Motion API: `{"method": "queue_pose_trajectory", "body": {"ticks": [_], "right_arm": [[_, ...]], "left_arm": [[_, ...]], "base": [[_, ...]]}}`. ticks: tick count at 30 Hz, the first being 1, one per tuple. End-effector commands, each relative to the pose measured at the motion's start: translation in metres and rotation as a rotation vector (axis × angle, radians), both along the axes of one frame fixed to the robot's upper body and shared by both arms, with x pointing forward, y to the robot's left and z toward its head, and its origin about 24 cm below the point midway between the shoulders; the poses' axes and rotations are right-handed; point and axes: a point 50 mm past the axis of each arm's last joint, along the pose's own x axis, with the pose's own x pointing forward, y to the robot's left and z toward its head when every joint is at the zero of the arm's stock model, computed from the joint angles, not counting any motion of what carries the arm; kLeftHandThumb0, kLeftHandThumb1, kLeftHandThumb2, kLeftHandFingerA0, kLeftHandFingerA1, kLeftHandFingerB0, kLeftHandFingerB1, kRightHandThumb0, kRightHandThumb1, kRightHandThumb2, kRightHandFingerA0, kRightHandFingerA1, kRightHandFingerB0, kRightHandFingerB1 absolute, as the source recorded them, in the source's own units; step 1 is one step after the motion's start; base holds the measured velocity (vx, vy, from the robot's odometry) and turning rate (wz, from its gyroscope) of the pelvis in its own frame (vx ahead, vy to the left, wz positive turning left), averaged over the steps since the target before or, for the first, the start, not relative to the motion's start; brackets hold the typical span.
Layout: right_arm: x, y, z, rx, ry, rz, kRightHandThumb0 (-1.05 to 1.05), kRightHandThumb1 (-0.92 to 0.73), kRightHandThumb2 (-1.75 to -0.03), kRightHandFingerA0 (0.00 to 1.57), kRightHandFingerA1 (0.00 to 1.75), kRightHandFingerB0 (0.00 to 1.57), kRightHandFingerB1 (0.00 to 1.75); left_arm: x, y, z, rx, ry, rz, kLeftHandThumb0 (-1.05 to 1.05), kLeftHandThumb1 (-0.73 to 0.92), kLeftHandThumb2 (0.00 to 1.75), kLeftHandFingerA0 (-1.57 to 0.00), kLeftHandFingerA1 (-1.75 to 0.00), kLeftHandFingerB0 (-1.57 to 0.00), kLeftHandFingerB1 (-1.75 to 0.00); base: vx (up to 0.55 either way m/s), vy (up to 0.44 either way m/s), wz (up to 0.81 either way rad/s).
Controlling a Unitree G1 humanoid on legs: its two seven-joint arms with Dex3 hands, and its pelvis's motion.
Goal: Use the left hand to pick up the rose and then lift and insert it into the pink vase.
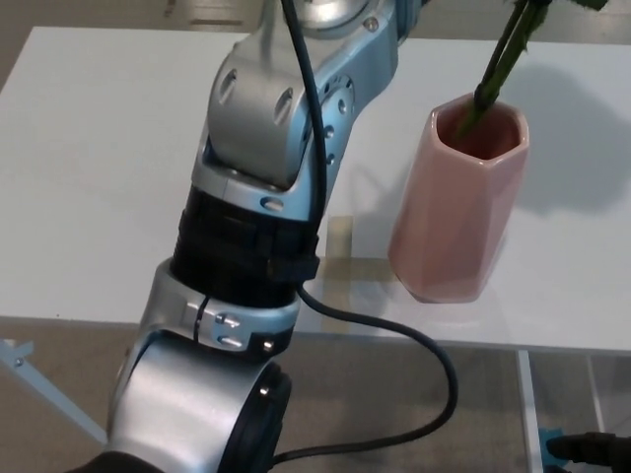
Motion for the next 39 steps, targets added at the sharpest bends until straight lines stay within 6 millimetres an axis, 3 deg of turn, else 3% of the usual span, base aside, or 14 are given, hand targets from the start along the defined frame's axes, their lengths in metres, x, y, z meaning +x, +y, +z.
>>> {"method": "queue_pose_trajectory", "body": {"ticks": [1, 23, 36, 39], "right_arm": [[-0.002, -0.004, 0.0, -0.002, 0.013, -0.006, -0.37, -0.66, -0.59, 0.58, 0.41, 0.53, 0.38], [0.0, -0.003, 0.001, 0.0, 0.006, 0.001, -0.36, -0.66, -0.59, 0.59, 0.41, 0.54, 0.39], [0.0, -0.004, 0.002, 0.006, -0.001, -0.006, -0.36, -0.66, -0.59, 0.6, 0.41, 0.55, 0.39], [-0.001, -0.003, 0.0, 0.003, 0.003, 0.0, -0.36, -0.66, -0.59, 0.6, 0.41, 0.54, 0.39]], "left_arm": [[-0.006, -0.01, -0.004, -0.037, 0.0, -0.05, -0.16, 0.85, 0.66, -0.96, -1.33, -0.85, -0.85], [-0.008, -0.014, -0.03, -0.023, 0.06, -0.047, -0.17, 0.85, 0.66, -0.97, -1.27, -0.85, -0.84], [-0.005, -0.006, -0.04, -0.009, 0.081, -0.018, -0.18, 0.85, 0.66, -0.99, -1.28, -0.86, -0.81], [-0.004, -0.002, -0.049, -0.008, 0.094, -0.021, -0.18, 0.84, 0.66, -1.02, -1.26, -0.89, -0.74]], "base": [[0.0, 0.0, 0.0], [0.0, 0.0, 0.0], [0.0, 0.0, 0.0], [0.0, 0.0, 0.0]]}}
